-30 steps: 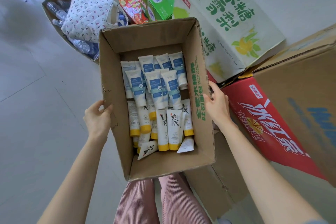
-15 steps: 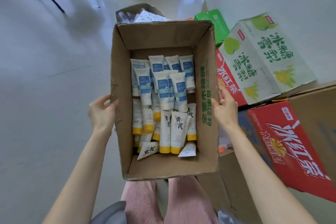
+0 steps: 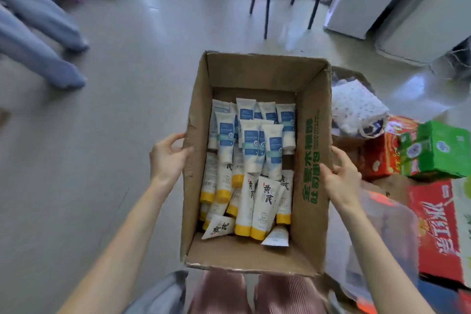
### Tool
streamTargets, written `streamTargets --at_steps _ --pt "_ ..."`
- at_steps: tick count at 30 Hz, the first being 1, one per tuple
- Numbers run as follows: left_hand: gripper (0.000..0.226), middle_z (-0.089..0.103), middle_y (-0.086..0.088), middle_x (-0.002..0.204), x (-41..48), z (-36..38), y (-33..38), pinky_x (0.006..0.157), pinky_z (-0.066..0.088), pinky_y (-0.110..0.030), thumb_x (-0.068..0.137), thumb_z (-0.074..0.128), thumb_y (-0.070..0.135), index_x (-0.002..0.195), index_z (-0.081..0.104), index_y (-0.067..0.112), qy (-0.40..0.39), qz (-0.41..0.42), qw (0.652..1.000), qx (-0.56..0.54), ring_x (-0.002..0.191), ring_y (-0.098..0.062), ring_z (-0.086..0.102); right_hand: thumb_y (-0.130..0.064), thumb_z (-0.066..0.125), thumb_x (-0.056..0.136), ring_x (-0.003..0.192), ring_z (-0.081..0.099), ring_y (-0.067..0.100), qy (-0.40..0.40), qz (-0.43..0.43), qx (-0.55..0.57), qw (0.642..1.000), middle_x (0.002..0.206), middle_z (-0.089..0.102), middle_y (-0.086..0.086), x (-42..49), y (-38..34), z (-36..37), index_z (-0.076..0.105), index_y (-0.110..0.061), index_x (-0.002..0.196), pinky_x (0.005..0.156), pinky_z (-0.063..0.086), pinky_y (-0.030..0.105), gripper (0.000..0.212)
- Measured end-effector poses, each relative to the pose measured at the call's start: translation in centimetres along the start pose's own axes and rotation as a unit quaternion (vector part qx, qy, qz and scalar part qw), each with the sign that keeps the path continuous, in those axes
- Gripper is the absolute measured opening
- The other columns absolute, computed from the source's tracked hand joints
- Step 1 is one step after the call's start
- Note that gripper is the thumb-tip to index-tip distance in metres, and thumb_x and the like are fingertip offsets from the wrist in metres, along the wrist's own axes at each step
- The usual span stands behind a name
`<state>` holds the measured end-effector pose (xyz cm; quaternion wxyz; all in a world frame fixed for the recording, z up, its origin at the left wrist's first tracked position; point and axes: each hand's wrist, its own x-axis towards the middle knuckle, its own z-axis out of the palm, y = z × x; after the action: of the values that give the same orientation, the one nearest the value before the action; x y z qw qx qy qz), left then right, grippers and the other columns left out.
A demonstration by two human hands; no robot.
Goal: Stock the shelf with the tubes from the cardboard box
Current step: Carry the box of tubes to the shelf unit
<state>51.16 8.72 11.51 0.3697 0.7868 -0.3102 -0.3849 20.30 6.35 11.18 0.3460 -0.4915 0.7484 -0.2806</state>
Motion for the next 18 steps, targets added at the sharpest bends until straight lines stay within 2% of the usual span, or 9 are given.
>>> streamTargets --at_steps 3,6,8,10,13,16,18 --pt "0.045 0.065 -0.014 0.072 -0.4 -5.5 -2.9 0.082 0.055 -0.047 0.08 0.072 0.009 0.123 0.06 0.015 0.064 -0.033 0.997 -0.026 0.072 -0.022 0.06 -0.003 0.06 0.089 0.076 0.069 0.027 -0.059 -0.048 -0.018 0.997 0.093 0.071 0.007 -0.8 -3.7 4.5 0.053 -0.018 0.131 0.077 0.057 0.041 0.045" --pt "0.048 0.071 -0.014 0.087 -1.2 -10.5 -6.1 0.087 0.054 -0.04 0.079 0.073 0.01 0.125 0.059 0.015 0.132 -0.073 0.986 -0.064 0.082 -0.025 0.068 -0.005 0.057 0.091 0.069 0.068 0.018 -0.14 -0.109 -0.04 0.983 0.099 0.07 0.006 -1.6 -7.3 9.2 0.052 -0.021 0.131 0.068 0.059 0.038 0.043" --pt "0.048 0.07 -0.014 0.097 -1.9 -13.5 -8.0 0.085 0.049 -0.027 0.081 0.07 0.007 0.127 0.057 0.012 0.174 -0.093 0.977 -0.081 0.084 -0.021 0.065 -0.005 0.055 0.092 0.069 0.068 0.015 -0.191 -0.131 -0.042 0.972 0.095 0.07 0.005 -2.1 -9.8 12.4 0.052 -0.022 0.13 0.062 0.059 0.029 0.042" --pt "0.048 0.068 -0.013 0.1 -2.5 -16.3 -9.8 0.081 0.044 -0.022 0.082 0.069 0.005 0.128 0.056 0.01 0.214 -0.115 0.964 -0.103 0.084 -0.018 0.062 -0.003 0.053 0.093 0.065 0.066 0.013 -0.246 -0.152 -0.038 0.957 0.083 0.067 0.001 -2.8 -12.1 15.9 0.053 -0.022 0.128 0.051 0.055 0.018 0.04" --pt "0.047 0.07 -0.017 0.1 -3.3 -20.1 -12.8 0.08 0.041 -0.02 0.082 0.069 0.005 0.127 0.057 0.009 0.276 -0.152 0.94 -0.132 0.083 -0.017 0.062 -0.003 0.052 0.093 0.066 0.068 0.014 -0.309 -0.177 -0.052 0.933 0.082 0.069 0.003 -4.2 -15.5 21.7 0.052 -0.021 0.131 0.05 0.055 0.02 0.041" --pt "0.045 0.069 -0.013 0.097 -3.4 -24.3 -15.3 0.081 0.038 -0.02 0.083 0.068 0.006 0.127 0.057 0.009 0.332 -0.191 0.911 -0.151 0.083 -0.016 0.061 -0.004 0.052 0.093 0.07 0.068 0.012 -0.364 -0.199 -0.063 0.908 0.086 0.068 0.004 -6.1 -18.9 27.9 0.051 -0.022 0.132 0.049 0.055 0.02 0.043" --pt "0.045 0.069 -0.012 0.098 -3.3 -27.1 -16.6 0.082 0.039 -0.021 0.084 0.067 0.004 0.127 0.057 0.008 0.364 -0.208 0.893 -0.166 0.089 -0.019 0.063 -0.005 0.051 0.094 0.069 0.069 0.014 -0.402 -0.215 -0.076 0.887 0.089 0.07 0.003 -7.6 -21.4 32.2 0.051 -0.025 0.132 0.055 0.059 0.032 0.043"
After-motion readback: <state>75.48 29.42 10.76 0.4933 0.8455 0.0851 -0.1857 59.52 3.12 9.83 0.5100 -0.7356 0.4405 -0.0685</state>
